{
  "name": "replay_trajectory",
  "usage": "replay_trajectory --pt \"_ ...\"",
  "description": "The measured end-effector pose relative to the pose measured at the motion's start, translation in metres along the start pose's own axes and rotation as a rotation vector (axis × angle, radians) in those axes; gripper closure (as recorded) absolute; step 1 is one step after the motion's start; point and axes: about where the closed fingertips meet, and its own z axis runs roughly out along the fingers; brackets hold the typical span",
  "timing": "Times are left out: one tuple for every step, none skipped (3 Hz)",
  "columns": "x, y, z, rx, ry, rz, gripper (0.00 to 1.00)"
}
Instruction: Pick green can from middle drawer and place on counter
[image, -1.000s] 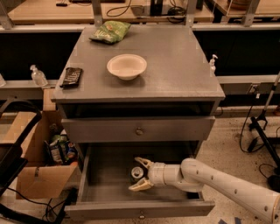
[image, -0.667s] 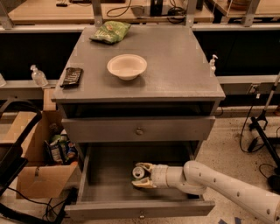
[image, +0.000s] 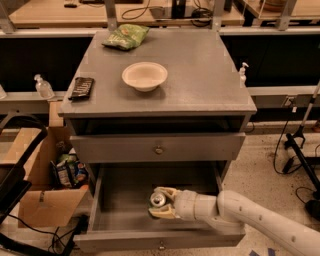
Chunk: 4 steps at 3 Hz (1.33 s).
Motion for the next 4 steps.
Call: replay_trajectory --pt "-0.064 -0.002 -0.063 0.006 -0.030 0.046 1.00" --pt "-0.125 -0.030 -0.126 -0.001 -0.046 0.100 1.00" --pt "-0.175 -0.074 -0.172 0.013 -0.053 0.157 1.00" --pt "-0.216 -0.116 -0.210 0.054 -0.056 0.218 1.00"
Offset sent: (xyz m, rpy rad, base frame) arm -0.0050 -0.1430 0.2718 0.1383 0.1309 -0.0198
